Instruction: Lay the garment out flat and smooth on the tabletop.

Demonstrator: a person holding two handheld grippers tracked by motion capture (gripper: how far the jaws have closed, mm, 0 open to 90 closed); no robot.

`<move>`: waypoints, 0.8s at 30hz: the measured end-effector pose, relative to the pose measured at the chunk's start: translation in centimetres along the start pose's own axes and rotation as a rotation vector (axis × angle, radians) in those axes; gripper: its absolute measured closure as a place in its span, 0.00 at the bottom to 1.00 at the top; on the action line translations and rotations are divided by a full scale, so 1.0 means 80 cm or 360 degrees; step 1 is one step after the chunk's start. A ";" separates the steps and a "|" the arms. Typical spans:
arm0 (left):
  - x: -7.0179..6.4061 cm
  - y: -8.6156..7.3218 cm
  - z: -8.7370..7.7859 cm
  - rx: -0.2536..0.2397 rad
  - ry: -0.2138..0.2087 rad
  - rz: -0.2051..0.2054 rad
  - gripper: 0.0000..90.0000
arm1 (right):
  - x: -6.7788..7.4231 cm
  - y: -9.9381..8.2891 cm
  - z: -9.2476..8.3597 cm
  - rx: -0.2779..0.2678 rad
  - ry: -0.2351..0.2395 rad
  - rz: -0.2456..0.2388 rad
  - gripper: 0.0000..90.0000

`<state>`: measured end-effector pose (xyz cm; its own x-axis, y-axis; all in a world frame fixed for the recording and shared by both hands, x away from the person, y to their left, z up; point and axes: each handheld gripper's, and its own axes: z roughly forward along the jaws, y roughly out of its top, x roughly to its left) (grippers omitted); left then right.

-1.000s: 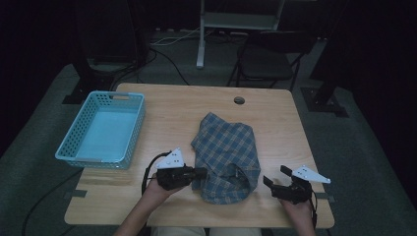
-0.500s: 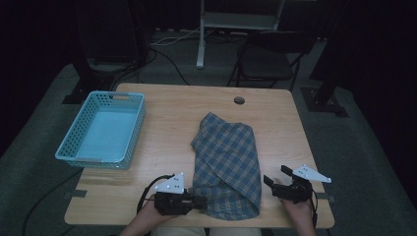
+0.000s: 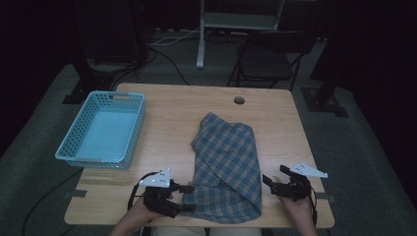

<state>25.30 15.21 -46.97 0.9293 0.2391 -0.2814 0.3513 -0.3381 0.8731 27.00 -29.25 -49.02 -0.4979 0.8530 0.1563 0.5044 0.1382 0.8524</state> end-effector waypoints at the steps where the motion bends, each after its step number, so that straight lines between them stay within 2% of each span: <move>1: 0.003 -0.002 -0.004 -0.0024 0.0033 -0.0014 0.40 | 0.001 0.002 0.000 0.0000 0.0000 0.0003 0.13; 2: 0.006 -0.004 -0.008 -0.0044 0.0063 -0.0029 0.40 | 0.002 0.004 0.001 -0.0007 0.0003 0.0006 0.13; 3: 0.006 -0.004 -0.008 -0.0044 0.0063 -0.0029 0.40 | 0.002 0.004 0.001 -0.0007 0.0003 0.0006 0.13; 5: 0.011 -0.009 -0.014 -0.0069 0.0155 -0.0049 0.40 | 0.005 0.013 0.001 -0.0027 0.0012 -0.0012 0.13; 7: 0.017 -0.013 -0.018 -0.0104 0.0209 -0.0085 0.39 | 0.011 0.023 0.002 -0.0047 0.0017 -0.0047 0.13; 8: 0.022 -0.016 -0.020 -0.0134 0.0251 -0.0111 0.39 | 0.018 0.036 0.004 -0.0061 0.0034 -0.0086 0.13; 11: 0.025 -0.020 -0.021 -0.0159 0.0290 -0.0109 0.39 | 0.024 0.048 0.009 -0.0071 0.0058 -0.0120 0.13; 13: 0.027 -0.023 -0.021 -0.0189 0.0351 -0.0088 0.39 | 0.036 0.067 0.016 -0.0089 0.0089 -0.0174 0.13; 14: 0.028 -0.025 -0.022 -0.0202 0.0375 -0.0088 0.39 | 0.036 0.067 0.016 -0.0089 0.0089 -0.0174 0.13; 15: 0.029 -0.026 -0.022 -0.0211 0.0400 -0.0084 0.39 | 0.044 0.079 0.023 -0.0099 0.0109 -0.0217 0.13; 16: 0.030 -0.027 -0.022 -0.0214 0.0423 -0.0082 0.39 | 0.044 0.079 0.023 -0.0099 0.0109 -0.0217 0.13; 19: 0.031 -0.030 -0.022 -0.0218 0.0433 -0.0073 0.39 | 0.057 0.098 0.034 -0.0108 0.0141 -0.0274 0.13; 20: 0.031 -0.031 -0.022 -0.0224 0.0432 -0.0076 0.39 | 0.066 0.109 0.041 -0.0110 0.0164 -0.0305 0.13; 24: 0.030 -0.032 -0.023 -0.0230 0.0440 -0.0081 0.39 | 0.078 0.124 0.053 -0.0109 0.0188 -0.0353 0.13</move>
<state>26.44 18.34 -49.15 0.8380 0.4973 -0.2246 0.3585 -0.1913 0.9137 31.88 -20.41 -41.67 -0.6718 0.7406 0.0158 0.3269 0.2773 0.9034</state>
